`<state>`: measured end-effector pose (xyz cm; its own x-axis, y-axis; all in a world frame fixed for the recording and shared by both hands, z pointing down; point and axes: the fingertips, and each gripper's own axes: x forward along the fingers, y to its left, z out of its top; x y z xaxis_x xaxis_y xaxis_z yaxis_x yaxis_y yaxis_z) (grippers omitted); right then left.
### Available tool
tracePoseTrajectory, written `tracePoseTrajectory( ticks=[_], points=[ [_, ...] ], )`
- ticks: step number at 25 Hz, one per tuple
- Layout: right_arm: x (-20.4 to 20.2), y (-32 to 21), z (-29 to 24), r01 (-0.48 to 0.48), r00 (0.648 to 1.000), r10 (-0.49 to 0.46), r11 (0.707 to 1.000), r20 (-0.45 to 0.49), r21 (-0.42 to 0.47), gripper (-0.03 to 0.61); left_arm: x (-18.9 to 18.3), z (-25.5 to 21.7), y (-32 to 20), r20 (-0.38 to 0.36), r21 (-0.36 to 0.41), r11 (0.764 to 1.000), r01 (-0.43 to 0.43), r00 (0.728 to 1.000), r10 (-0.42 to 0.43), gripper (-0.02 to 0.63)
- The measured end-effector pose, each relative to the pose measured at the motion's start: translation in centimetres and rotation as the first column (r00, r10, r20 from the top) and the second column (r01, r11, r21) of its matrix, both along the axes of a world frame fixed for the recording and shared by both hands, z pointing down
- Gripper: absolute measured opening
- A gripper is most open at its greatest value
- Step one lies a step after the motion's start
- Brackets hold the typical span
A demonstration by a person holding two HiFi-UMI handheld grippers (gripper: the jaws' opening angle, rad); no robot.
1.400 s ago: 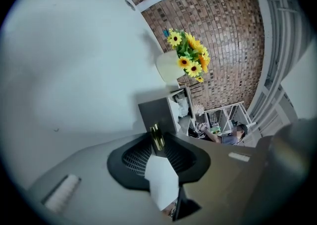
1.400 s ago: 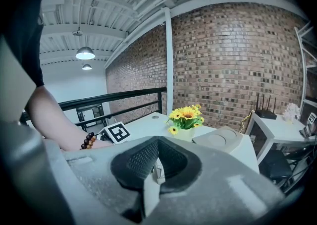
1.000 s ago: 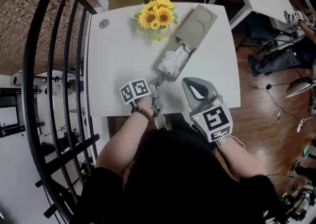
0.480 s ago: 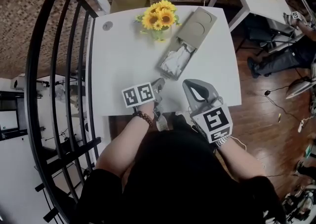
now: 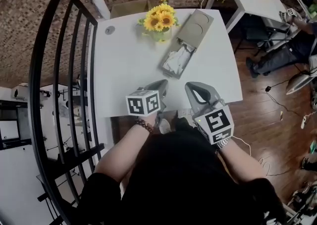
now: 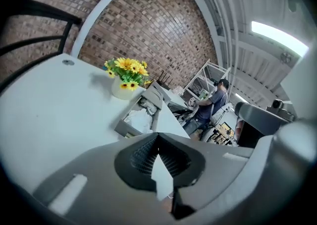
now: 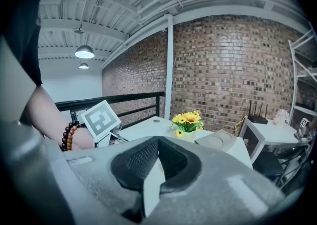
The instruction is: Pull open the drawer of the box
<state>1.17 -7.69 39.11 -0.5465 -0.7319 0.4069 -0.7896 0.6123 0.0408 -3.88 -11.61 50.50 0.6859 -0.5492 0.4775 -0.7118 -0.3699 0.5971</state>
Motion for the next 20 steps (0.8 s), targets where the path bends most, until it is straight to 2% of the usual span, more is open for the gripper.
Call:
tracePoseTrajectory(
  ticks=[3, 9, 15, 20],
  points=[
    [0.2, 0.6, -0.3, -0.020, 1.000, 0.020, 1.000, -0.002, 0.004, -0.008, 0.4, -2.1, 0.7, 0.061, 0.087, 0.994, -0.060, 0.997, 0.054, 0.012],
    [0.8, 1.8, -0.7, -0.036, 0.999, 0.036, 0.999, 0.001, 0.016, -0.008, 1.9, -5.1, 2.8, 0.142, 0.194, 0.967, -0.166, 0.980, 0.140, 0.012],
    [2.0, 2.5, -1.0, -0.016, 1.000, 0.015, 0.999, 0.020, 0.028, -0.008, 3.1, -7.1, 4.0, 0.213, 0.276, 0.940, -0.200, 0.966, 0.144, 0.012],
    [3.3, 3.4, -1.7, 0.014, 0.999, -0.016, 0.999, 0.036, 0.047, -0.009, 4.2, -7.4, 5.4, 0.240, 0.282, 0.942, -0.183, 0.964, 0.115, 0.012]
  ],
)
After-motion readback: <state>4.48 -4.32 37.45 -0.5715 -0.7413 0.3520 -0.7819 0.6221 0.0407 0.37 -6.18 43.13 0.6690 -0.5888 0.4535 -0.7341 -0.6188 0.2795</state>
